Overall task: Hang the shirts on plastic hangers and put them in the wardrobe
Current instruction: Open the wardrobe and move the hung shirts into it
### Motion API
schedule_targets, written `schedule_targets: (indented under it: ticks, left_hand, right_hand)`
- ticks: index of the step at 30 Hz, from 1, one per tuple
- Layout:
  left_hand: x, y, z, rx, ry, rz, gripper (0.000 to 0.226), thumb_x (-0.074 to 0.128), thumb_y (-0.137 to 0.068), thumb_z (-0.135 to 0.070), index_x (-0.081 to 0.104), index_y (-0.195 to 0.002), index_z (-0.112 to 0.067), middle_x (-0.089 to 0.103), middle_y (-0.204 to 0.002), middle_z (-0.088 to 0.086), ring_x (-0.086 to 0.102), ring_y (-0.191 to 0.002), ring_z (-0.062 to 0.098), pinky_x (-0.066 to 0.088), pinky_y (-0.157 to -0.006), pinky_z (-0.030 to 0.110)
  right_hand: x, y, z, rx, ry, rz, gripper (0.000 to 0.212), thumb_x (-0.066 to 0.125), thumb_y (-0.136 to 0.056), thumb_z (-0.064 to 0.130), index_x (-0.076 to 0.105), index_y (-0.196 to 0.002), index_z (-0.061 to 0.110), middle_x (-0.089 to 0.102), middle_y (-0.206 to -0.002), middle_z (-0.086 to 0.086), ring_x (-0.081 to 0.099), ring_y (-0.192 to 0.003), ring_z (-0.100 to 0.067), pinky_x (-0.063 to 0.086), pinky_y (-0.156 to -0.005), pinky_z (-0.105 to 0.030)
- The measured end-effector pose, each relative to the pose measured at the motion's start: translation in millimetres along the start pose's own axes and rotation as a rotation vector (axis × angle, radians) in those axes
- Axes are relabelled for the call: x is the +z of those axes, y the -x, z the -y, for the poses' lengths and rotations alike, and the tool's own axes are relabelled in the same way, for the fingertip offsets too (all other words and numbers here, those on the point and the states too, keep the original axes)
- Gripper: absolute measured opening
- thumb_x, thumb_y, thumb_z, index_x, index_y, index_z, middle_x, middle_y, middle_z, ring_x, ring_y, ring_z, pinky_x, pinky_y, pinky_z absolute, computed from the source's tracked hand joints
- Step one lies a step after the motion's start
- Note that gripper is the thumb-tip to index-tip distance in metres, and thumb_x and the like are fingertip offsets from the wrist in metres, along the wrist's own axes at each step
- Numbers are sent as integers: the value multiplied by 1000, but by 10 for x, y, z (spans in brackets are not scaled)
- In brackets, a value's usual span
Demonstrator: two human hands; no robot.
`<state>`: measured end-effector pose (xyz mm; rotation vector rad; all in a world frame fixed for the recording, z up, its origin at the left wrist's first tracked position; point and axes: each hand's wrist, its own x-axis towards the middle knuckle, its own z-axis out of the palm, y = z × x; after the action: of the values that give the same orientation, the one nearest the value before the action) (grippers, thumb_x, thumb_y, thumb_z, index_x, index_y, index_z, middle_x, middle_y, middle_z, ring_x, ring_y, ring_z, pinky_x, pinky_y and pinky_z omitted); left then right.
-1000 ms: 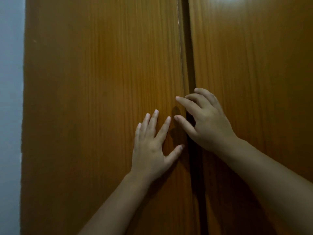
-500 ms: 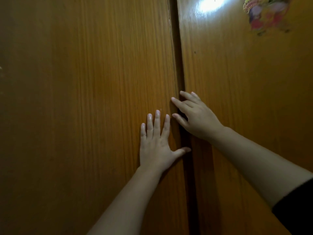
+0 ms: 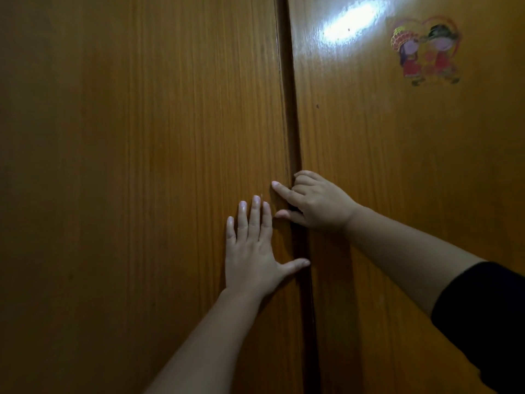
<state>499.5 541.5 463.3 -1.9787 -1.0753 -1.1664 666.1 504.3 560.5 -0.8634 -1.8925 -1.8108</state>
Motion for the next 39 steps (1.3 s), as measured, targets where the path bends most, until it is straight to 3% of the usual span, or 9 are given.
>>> schedule_targets:
  ticks: [6,23,30,33,39]
  left_hand:
    - [29,-2,12,9,-38,-37,118,16,-67,-96,-2,-152,-16,-2,-161,9,-8,-147,26,-6,-116,47]
    - [32,-12,45,12,-39,-32,124,19,-66,-97,14,-151,-8,13,-160,11,6,-147,27,4,-114,52]
    - [60,40,-13,-74,-15,-28,123,17,-65,-96,10,-151,-9,13,-160,11,8,-147,27,8,-115,50]
    - [84,80,-45,-140,15,-38,120,17,-67,-95,11,-151,-10,16,-159,11,11,-146,27,10,-113,51]
    - [129,83,5,-98,-23,-69,120,20,-68,-95,11,-151,-9,14,-160,11,9,-146,28,7,-114,52]
  right_hand:
    - [52,-27,-42,-50,13,-71,57,40,-94,46,57,-125,0,71,-77,-4,65,-80,-17,50,-85,-35]
    - [73,-102,-11,-31,-11,-122,55,44,-93,45,62,-118,-1,68,-65,-3,65,-72,-16,51,-73,-32]
    - [37,15,-107,-82,40,-49,60,38,-94,51,49,-134,7,70,-89,-5,64,-89,-19,47,-94,-34]
    - [31,40,-130,-92,55,-38,63,36,-93,54,46,-137,10,68,-90,-6,64,-91,-21,40,-103,-39]
    - [-14,-46,-195,-189,38,-25,67,32,-92,57,50,-133,8,68,-88,-3,63,-85,-18,50,-87,-35]
